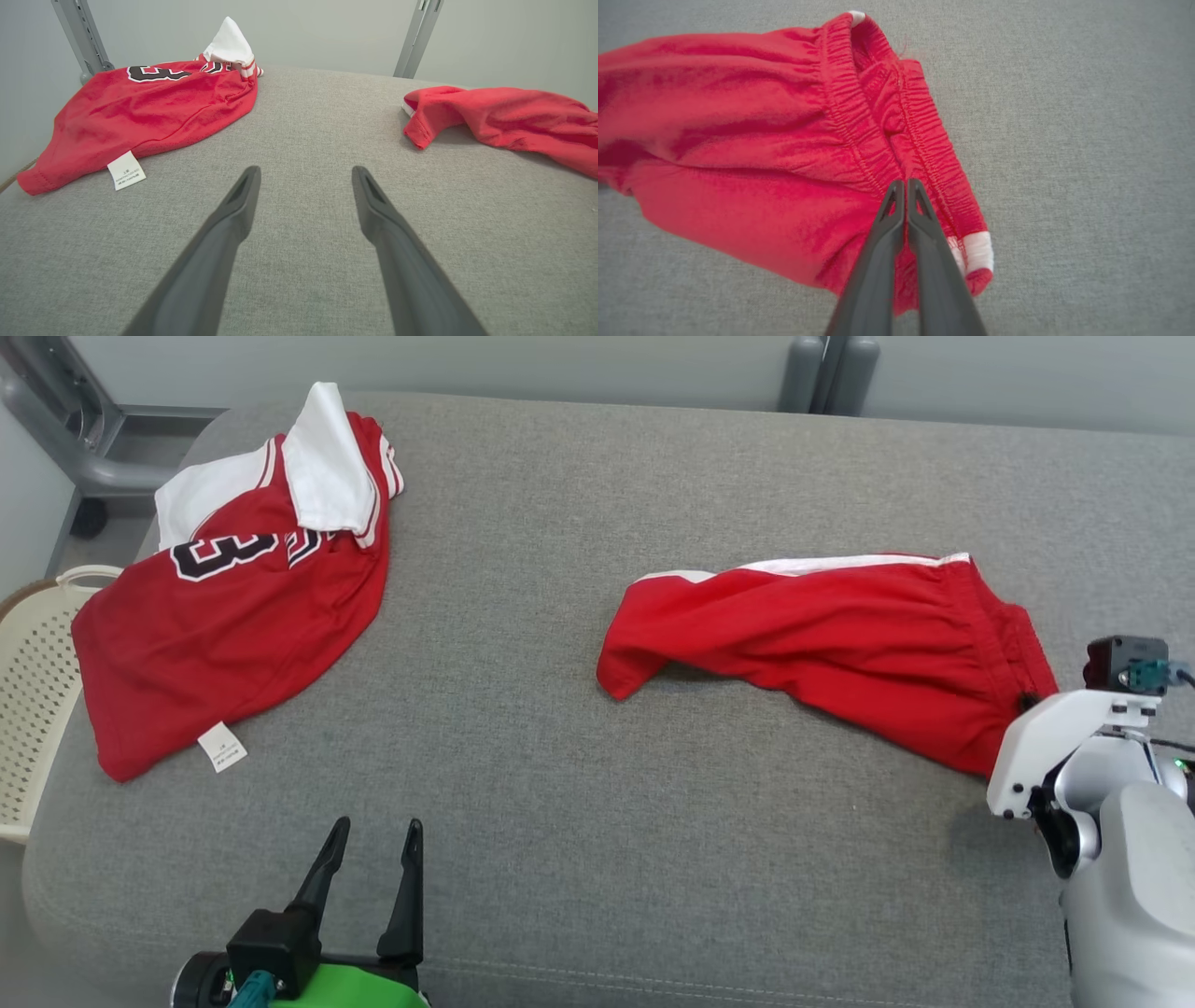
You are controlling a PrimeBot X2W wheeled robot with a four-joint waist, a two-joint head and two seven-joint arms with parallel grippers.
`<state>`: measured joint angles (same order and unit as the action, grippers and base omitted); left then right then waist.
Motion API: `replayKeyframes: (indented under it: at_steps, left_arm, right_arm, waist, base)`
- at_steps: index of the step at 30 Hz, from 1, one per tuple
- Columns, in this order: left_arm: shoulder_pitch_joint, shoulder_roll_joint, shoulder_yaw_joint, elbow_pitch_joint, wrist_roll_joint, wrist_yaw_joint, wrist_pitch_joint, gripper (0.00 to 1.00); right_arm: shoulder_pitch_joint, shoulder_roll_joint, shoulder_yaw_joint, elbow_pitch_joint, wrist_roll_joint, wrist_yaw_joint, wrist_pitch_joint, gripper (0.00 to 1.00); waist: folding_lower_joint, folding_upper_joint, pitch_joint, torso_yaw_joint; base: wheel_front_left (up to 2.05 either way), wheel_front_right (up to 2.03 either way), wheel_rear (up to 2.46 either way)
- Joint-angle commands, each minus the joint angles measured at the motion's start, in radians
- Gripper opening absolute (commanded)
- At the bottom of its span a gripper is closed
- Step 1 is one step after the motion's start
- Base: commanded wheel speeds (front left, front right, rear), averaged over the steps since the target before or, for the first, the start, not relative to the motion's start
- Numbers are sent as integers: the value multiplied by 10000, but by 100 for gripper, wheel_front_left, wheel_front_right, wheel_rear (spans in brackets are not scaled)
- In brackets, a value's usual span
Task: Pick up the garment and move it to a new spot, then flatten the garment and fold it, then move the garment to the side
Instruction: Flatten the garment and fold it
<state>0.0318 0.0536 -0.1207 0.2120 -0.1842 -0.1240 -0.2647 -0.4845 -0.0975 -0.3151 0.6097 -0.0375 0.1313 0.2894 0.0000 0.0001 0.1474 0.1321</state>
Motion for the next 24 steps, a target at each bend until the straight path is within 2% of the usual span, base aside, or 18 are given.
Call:
replayKeyframes:
  at_steps: [1,6,14,23,24]
  left_arm:
    - [-48,0,14,32,-52,-22,-6,100]
    - [65,-3,89,65,-86,19,-6,100]
    - [98,-9,86,128,-74,22,-6,100]
    - [144,-13,63,253,-22,19,-6,100]
    - [174,-14,45,276,-11,17,-6,100]
  right_arm:
    - [356,0,31,-181,144,-10,-98,0]
    - [1492,41,186,-1022,538,-10,-113,0]
    - [3066,134,268,-2094,572,-10,569,0]
    - [3980,108,436,-1874,328,-12,1405,0]
    - [4040,126,482,-1810,408,-10,1473,13]
  waist:
    - [0,-1,-120,-117]
    - [0,-1,-252,-336]
    - [0,-1,-403,-601]
    - [0,-1,-574,-786]
    - [0,-1,-613,-804]
  base:
    - [0,0,0]
    - [0,0,0]
    - [0,0,0]
    - [0,0,0]
    - [0,0,0]
